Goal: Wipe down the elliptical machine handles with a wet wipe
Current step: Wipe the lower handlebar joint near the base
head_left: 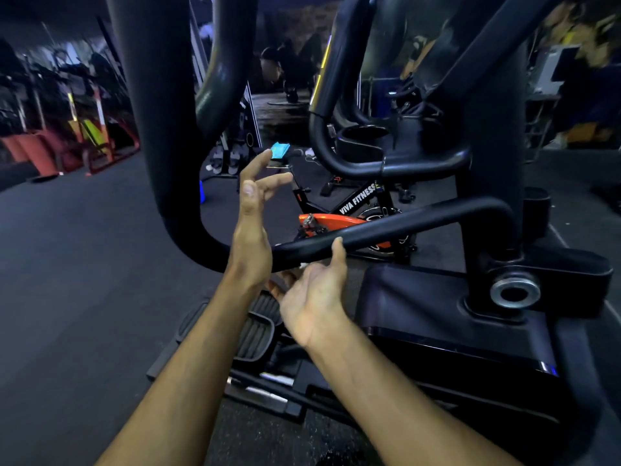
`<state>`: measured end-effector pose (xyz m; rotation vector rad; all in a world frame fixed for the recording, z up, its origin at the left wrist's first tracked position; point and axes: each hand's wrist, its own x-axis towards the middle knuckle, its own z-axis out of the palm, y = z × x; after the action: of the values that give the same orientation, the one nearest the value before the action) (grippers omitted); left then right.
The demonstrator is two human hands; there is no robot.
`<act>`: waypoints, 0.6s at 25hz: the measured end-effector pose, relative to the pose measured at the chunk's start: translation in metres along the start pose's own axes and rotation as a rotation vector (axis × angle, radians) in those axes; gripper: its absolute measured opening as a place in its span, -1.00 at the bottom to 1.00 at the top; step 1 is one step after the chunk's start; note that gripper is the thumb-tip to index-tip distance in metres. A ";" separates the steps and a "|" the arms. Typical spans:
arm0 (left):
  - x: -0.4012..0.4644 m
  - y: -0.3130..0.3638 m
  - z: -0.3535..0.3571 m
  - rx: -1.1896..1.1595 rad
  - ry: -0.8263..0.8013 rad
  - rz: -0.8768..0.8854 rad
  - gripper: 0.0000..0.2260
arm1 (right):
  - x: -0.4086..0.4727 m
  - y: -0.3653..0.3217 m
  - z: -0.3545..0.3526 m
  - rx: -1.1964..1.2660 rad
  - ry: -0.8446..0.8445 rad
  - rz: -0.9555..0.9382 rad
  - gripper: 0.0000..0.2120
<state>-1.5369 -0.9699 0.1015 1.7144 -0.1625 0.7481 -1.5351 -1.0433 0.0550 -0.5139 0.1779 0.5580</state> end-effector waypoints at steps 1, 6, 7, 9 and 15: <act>-0.001 0.001 0.000 -0.001 0.000 0.000 -0.33 | -0.002 0.008 0.003 0.003 -0.018 0.023 -0.37; -0.003 0.000 0.006 0.160 -0.026 0.001 -0.46 | -0.008 -0.011 0.004 0.074 -0.066 -0.004 -0.29; -0.003 0.001 0.006 0.211 -0.062 -0.013 -0.53 | -0.005 -0.030 -0.002 0.109 -0.043 -0.052 -0.26; -0.003 0.002 0.006 0.275 -0.110 -0.049 -0.58 | 0.001 -0.077 -0.021 0.158 0.035 -0.141 -0.20; -0.004 -0.005 0.025 0.870 -0.276 -0.029 -0.47 | 0.011 -0.148 -0.060 0.162 0.064 -0.289 -0.14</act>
<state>-1.5281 -0.9921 0.0927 2.6421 0.0113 0.5858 -1.4465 -1.1770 0.0616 -0.3916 0.2036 0.2429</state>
